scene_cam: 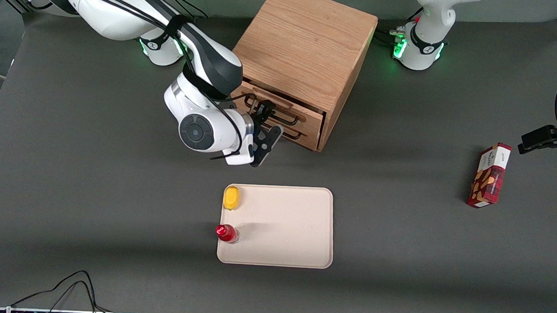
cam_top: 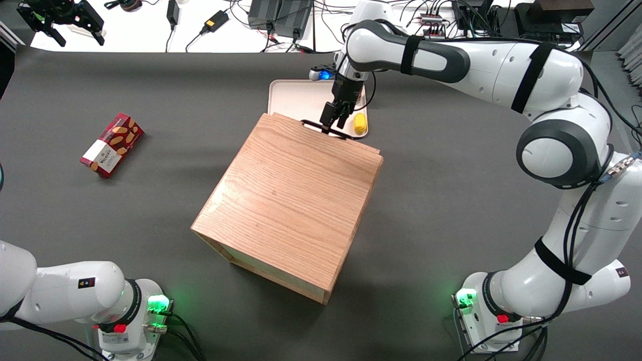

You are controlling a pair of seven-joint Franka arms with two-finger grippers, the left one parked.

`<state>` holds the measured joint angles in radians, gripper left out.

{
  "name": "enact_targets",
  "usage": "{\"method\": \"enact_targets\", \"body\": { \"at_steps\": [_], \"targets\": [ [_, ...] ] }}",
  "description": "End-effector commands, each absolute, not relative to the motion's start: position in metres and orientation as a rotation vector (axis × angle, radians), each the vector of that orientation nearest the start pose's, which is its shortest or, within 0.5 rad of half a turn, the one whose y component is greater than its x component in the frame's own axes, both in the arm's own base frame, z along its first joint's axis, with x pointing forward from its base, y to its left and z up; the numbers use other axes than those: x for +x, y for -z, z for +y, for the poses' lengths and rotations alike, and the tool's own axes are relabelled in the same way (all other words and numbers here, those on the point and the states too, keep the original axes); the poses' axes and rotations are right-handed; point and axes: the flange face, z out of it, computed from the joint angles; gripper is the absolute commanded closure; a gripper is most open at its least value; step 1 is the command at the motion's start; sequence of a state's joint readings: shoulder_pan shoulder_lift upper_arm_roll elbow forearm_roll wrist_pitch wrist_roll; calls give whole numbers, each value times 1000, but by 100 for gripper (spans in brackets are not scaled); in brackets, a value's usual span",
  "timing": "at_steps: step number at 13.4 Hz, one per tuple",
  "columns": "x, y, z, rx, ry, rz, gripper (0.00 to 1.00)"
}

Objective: Open upper drawer
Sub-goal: 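Pull the upper drawer handle outward with the right gripper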

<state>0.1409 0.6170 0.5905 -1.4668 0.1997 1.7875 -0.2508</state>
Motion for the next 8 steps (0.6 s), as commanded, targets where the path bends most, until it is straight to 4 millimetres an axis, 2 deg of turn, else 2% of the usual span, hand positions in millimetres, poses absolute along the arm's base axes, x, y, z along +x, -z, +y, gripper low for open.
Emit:
{"method": "enact_targets", "body": {
  "at_steps": [1, 6, 8],
  "targets": [
    [565, -356, 408, -2401, -374, -1089, 0],
    [599, -360, 393, -2399, -316, -1030, 0],
    [619, -360, 377, -2416, -286, -984, 0]
  ]
}}
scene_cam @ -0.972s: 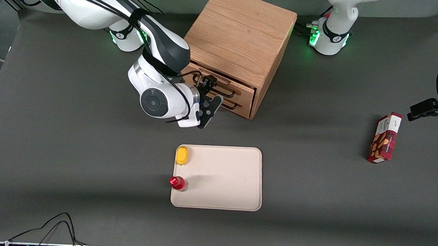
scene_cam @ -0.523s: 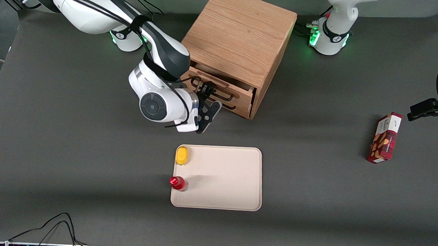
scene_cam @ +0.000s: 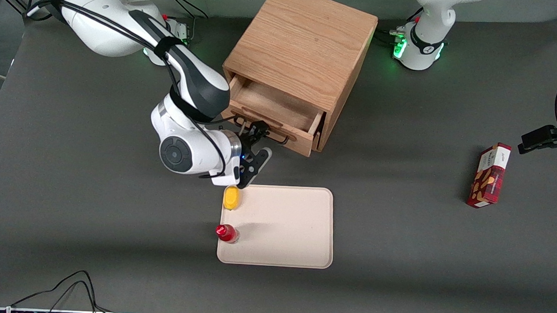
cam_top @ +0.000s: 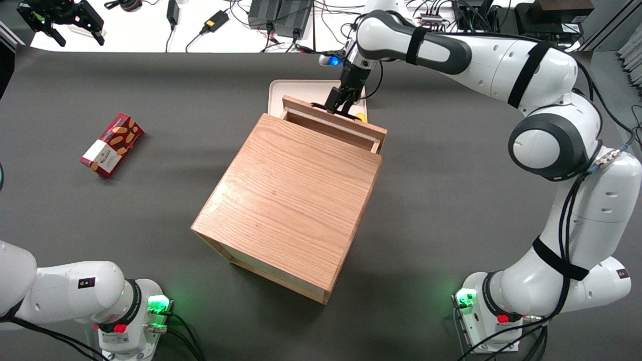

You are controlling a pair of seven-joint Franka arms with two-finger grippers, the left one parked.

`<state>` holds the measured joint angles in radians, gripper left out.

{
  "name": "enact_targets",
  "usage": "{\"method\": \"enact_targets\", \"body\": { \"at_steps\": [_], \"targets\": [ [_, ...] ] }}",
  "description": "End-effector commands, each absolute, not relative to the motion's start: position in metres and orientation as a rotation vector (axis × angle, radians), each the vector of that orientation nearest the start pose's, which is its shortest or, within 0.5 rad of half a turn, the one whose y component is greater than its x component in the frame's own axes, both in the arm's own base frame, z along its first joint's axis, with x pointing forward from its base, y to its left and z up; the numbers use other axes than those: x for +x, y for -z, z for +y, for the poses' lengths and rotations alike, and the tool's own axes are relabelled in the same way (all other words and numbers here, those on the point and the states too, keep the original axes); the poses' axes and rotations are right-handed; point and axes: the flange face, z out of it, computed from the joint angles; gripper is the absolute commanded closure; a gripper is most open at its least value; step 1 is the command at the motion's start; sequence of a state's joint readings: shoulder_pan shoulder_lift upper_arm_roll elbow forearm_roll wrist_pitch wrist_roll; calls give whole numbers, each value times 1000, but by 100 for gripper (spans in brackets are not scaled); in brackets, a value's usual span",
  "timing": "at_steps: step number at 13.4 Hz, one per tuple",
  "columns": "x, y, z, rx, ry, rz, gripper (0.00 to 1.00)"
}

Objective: Open upper drawer
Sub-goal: 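Pull the upper drawer handle outward with the right gripper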

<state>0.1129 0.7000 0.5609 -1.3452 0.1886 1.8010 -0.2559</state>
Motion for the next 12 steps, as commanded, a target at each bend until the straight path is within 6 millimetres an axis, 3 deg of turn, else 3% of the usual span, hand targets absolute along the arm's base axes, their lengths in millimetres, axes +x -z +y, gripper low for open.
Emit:
{"method": "enact_targets", "body": {
  "at_steps": [1, 6, 12],
  "targets": [
    [625, -363, 372, -2420, -270, -976, 0],
    [651, -360, 343, -2422, -214, -978, 0],
    [676, -370, 322, -2434, -131, -984, 0]
  ]
}}
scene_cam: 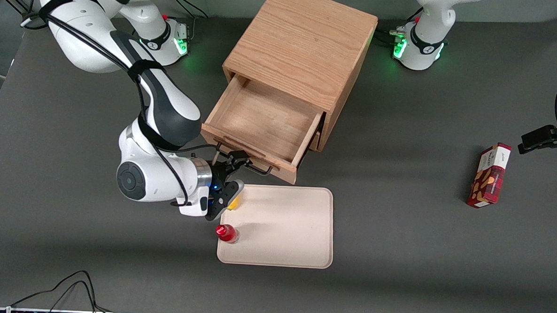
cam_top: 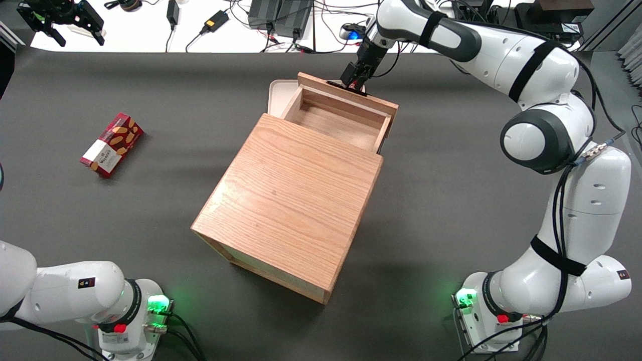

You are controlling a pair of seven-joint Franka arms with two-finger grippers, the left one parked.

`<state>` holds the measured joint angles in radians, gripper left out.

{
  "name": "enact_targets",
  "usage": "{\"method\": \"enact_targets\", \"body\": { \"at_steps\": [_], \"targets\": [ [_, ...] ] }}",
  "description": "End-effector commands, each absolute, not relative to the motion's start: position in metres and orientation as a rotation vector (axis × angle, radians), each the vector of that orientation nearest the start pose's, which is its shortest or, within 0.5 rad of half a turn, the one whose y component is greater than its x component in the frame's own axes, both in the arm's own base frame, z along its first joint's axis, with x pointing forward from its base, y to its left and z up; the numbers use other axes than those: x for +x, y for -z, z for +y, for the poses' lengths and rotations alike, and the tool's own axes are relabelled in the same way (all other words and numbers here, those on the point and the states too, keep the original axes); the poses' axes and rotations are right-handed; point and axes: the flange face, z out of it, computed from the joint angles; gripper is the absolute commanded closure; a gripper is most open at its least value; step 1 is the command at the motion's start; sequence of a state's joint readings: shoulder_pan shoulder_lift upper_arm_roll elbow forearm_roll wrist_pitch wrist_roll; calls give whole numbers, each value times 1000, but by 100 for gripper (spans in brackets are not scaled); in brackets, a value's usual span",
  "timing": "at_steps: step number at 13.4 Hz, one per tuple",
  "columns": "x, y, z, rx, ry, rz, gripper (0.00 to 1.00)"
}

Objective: Open upper drawer
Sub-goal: 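Pull the upper drawer handle outward with the right gripper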

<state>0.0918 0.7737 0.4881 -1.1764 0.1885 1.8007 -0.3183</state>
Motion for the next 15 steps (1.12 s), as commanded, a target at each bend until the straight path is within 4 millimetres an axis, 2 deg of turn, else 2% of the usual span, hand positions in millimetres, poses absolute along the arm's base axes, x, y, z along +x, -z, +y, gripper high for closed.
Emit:
{"method": "enact_targets", "body": {
  "at_steps": [1, 4, 5, 7, 11, 15],
  "targets": [
    [679, -371, 319, -2421, -110, -1021, 0],
    [690, -364, 305, -2417, -84, -1056, 0],
    [696, -368, 299, -2420, -63, -1063, 0],
    [700, -365, 297, -2420, -53, -1057, 0],
    [714, -378, 289, -2406, 16, -1071, 0],
    [724, -381, 277, -2375, 67, -1109, 0]
  ]
}}
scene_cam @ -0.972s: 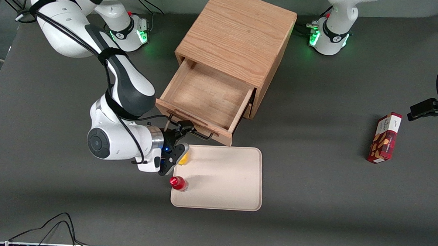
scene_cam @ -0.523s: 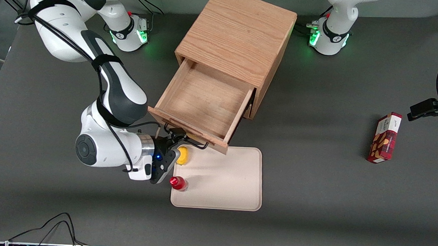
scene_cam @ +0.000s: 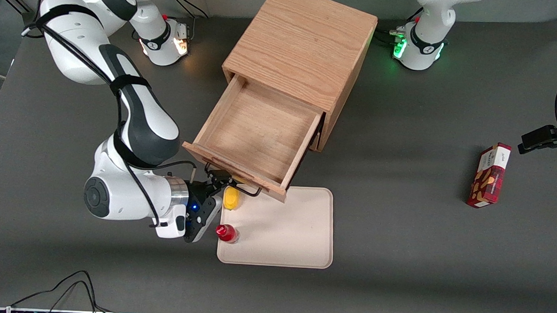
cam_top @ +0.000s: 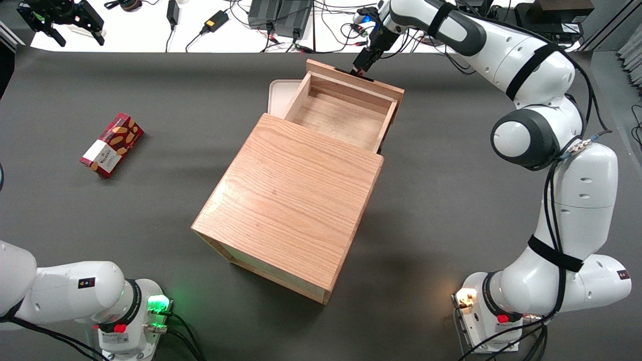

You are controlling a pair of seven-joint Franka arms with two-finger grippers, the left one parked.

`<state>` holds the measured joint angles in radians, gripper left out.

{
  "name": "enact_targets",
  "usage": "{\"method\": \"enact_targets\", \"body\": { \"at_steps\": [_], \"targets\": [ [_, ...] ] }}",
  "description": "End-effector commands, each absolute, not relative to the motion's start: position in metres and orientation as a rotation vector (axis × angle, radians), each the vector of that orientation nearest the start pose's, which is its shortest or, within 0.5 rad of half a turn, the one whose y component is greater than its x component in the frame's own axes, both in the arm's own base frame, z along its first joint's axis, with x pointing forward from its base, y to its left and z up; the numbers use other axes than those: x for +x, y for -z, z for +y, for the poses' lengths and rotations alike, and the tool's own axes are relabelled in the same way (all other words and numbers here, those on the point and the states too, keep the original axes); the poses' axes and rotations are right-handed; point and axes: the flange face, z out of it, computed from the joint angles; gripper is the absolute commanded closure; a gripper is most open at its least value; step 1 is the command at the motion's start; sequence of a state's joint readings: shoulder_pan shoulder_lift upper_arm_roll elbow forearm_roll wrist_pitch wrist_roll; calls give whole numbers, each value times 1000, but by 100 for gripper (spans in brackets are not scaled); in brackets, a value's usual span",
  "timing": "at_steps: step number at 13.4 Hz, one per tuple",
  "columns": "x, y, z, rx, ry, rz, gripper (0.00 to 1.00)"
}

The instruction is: Open upper drawer

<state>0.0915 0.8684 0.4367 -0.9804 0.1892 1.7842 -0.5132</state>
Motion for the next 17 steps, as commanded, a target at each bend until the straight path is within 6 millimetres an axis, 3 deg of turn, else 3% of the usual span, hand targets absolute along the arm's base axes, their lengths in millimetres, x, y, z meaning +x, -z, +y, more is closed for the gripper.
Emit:
{"method": "enact_targets", "body": {
  "at_steps": [1, 3, 5, 6, 8, 9, 11, 12, 14, 17],
  "targets": [
    [723, -382, 277, -2372, 54, -1112, 0],
    [722, -390, 272, -2365, 40, -1114, 0],
    [717, -418, 261, -2363, 29, -1130, 0],
    [713, -439, 259, -2370, 44, -1146, 0],
    [705, -502, 247, -2406, 154, -1176, 0],
    [703, -519, 239, -2408, 182, -1148, 0],
    [678, -588, 216, -2461, 216, -1107, 0],
    [674, -595, 196, -2531, 185, -1029, 0],
    [649, -636, 178, -2599, 179, -1011, 0],
    [627, -667, 108, -2732, 106, -843, 0]
  ]
}}
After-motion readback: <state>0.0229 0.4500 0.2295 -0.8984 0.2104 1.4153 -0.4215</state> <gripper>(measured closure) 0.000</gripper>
